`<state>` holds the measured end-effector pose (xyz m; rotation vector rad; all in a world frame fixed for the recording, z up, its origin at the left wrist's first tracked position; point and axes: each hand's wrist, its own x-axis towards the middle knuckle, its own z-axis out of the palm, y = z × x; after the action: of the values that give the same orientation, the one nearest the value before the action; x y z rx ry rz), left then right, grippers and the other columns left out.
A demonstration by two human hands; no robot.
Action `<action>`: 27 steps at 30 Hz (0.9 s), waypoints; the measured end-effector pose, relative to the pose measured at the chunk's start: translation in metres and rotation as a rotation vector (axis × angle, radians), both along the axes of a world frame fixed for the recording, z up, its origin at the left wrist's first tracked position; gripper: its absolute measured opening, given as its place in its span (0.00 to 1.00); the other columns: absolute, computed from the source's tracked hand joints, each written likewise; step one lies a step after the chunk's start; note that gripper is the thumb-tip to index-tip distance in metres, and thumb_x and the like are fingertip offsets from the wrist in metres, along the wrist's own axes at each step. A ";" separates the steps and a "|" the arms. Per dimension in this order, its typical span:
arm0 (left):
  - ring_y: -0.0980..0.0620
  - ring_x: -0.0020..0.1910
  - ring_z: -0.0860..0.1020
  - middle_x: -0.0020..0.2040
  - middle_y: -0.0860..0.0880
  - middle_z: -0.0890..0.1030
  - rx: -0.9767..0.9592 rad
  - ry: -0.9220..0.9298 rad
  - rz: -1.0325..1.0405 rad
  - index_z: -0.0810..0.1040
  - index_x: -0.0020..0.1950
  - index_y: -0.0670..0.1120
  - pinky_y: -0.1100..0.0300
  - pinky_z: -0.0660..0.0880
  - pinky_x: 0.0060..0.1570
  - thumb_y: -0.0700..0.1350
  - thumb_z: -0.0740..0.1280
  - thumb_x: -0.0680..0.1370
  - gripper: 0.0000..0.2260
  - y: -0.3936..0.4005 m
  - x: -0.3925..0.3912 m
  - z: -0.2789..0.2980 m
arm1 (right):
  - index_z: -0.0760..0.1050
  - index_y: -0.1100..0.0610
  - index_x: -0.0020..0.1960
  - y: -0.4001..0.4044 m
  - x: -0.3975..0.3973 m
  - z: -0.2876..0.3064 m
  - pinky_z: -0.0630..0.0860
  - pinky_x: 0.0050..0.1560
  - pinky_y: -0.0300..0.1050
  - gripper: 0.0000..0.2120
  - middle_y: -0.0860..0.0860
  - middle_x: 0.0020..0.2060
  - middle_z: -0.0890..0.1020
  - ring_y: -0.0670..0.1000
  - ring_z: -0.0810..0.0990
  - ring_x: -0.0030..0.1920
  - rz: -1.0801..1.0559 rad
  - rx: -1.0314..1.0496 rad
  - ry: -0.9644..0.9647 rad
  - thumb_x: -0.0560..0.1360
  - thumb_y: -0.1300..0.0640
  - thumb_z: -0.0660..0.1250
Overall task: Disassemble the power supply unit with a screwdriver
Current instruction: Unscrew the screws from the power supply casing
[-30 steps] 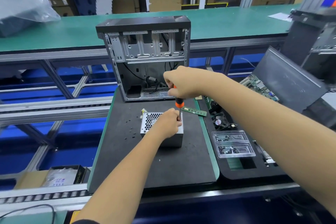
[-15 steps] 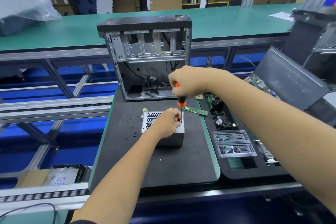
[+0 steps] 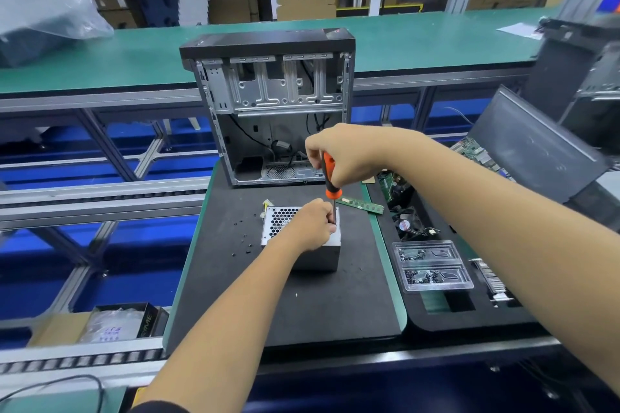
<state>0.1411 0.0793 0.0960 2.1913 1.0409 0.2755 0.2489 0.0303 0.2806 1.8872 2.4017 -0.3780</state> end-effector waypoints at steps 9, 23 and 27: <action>0.51 0.35 0.71 0.43 0.49 0.70 0.035 0.042 -0.002 0.67 0.33 0.49 0.57 0.69 0.37 0.35 0.65 0.74 0.14 0.001 0.002 0.000 | 0.71 0.60 0.46 0.006 0.001 -0.008 0.69 0.26 0.41 0.17 0.55 0.35 0.78 0.55 0.81 0.27 -0.138 0.116 -0.207 0.78 0.45 0.59; 0.54 0.36 0.71 0.43 0.49 0.72 0.001 -0.019 -0.014 0.71 0.38 0.46 0.62 0.70 0.40 0.35 0.67 0.74 0.09 0.003 -0.004 0.003 | 0.73 0.60 0.47 0.010 0.000 -0.009 0.73 0.31 0.44 0.17 0.57 0.39 0.81 0.56 0.82 0.33 -0.117 0.072 -0.118 0.80 0.46 0.57; 0.57 0.33 0.69 0.41 0.50 0.70 0.012 -0.079 -0.051 0.76 0.48 0.42 0.69 0.69 0.36 0.36 0.66 0.74 0.04 0.000 -0.010 0.003 | 0.74 0.56 0.50 0.004 0.002 -0.001 0.66 0.30 0.40 0.08 0.47 0.39 0.77 0.44 0.73 0.36 0.000 -0.008 -0.039 0.71 0.60 0.66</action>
<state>0.1312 0.0789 0.0993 2.1964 0.9417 0.3430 0.2512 0.0343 0.2796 1.8733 2.3719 -0.3478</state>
